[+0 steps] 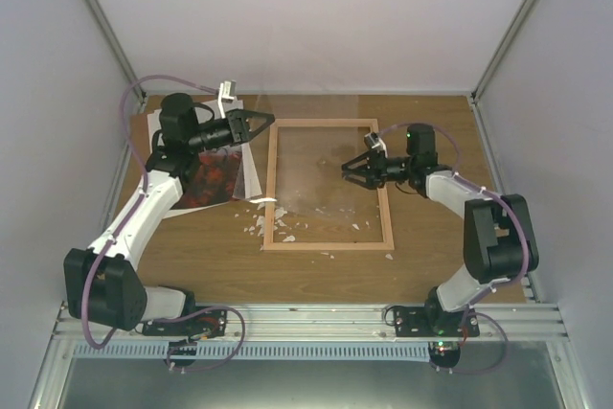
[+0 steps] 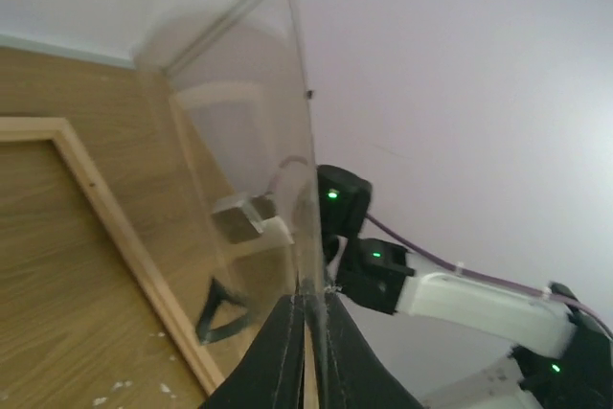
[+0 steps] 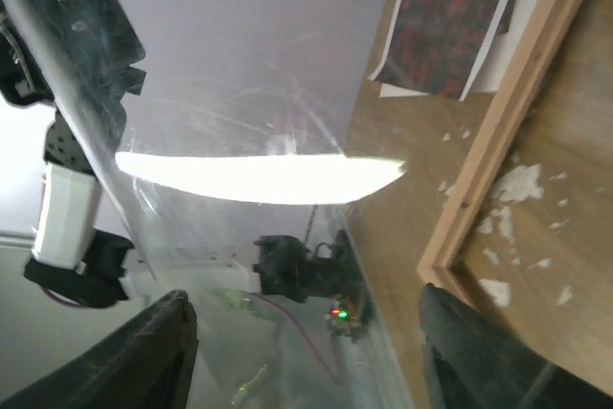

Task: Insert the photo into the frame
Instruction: Place the photo frame item in the photo frame.

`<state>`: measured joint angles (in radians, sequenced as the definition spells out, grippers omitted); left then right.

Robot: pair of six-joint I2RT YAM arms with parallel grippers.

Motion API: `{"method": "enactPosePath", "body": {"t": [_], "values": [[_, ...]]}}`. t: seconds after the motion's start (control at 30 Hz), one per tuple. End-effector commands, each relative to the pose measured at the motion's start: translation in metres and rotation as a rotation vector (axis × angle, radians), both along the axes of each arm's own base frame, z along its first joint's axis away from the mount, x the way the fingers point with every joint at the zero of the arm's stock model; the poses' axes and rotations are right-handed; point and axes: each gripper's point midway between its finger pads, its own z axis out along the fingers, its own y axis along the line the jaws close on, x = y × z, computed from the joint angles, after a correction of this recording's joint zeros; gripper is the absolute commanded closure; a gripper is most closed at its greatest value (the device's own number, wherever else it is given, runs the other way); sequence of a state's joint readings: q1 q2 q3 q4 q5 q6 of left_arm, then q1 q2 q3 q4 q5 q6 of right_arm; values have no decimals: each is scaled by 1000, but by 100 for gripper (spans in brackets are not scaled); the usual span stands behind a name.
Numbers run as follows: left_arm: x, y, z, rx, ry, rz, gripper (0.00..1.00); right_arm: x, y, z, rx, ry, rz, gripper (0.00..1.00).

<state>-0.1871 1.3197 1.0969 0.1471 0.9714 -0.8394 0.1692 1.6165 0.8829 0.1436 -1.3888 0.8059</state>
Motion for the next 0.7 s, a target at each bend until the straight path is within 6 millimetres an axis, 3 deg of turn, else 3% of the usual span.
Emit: {"method": "enactPosePath", "body": {"t": [0.0,0.1,0.2,0.27,0.43,0.57,0.67], "values": [[6,12,-36,92,69,110,91,6,-18,1,-35,-14,-72,44],[-1,13,-75,120,166,145,90,8,-28,-9,-61,5,-117,63],[-10,7,-99,145,205,155,88,7,-29,-13,-76,-3,-127,82],[-11,7,-113,176,229,173,86,7,-31,-17,-107,-8,-142,90],[-12,2,-142,238,283,176,83,7,-43,-41,-222,17,-197,93],[-18,-1,-181,275,368,161,84,1,-63,-73,-357,50,-264,95],[-21,1,-211,300,433,168,85,-8,-70,-85,-395,64,-299,99]]}}
